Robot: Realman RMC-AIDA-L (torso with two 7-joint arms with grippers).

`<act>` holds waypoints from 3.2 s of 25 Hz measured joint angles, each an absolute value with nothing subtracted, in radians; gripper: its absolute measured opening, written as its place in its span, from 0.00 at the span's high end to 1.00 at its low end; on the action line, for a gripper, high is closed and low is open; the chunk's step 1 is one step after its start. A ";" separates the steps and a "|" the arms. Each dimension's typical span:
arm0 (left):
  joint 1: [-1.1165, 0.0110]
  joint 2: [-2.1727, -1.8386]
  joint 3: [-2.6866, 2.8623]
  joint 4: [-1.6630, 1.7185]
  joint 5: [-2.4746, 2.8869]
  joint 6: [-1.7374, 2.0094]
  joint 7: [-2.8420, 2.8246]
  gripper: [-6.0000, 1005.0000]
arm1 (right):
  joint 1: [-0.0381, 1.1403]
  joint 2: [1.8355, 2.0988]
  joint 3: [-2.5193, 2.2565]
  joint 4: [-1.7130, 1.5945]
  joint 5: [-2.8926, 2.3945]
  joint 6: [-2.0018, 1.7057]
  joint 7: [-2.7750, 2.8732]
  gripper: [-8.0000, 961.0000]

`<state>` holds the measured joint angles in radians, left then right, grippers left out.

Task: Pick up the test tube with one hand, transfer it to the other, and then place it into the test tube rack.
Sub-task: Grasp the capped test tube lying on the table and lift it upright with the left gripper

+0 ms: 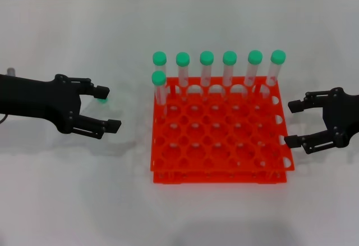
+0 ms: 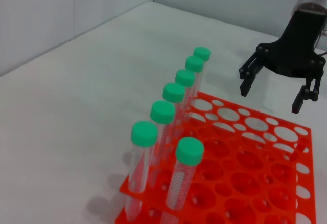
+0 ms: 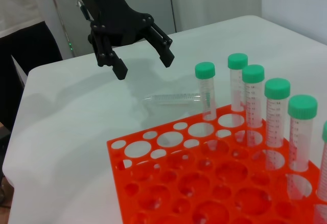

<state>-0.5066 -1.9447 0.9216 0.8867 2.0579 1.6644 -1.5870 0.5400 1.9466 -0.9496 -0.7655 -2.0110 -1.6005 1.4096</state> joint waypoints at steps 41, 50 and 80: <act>-0.665 -2.034 0.955 1.102 2.720 1.657 -2.412 0.12 | 0.512 1.974 -0.922 -0.808 -2.011 -1.589 1.361 0.12; -0.714 -2.046 0.962 1.019 2.787 1.628 -2.435 0.12 | 0.512 1.979 -0.927 -0.803 -2.012 -1.580 1.358 0.12; -0.726 -2.059 0.983 0.977 2.834 1.567 -2.466 0.19 | 0.511 1.990 -0.930 -0.801 -2.015 -1.569 1.353 0.12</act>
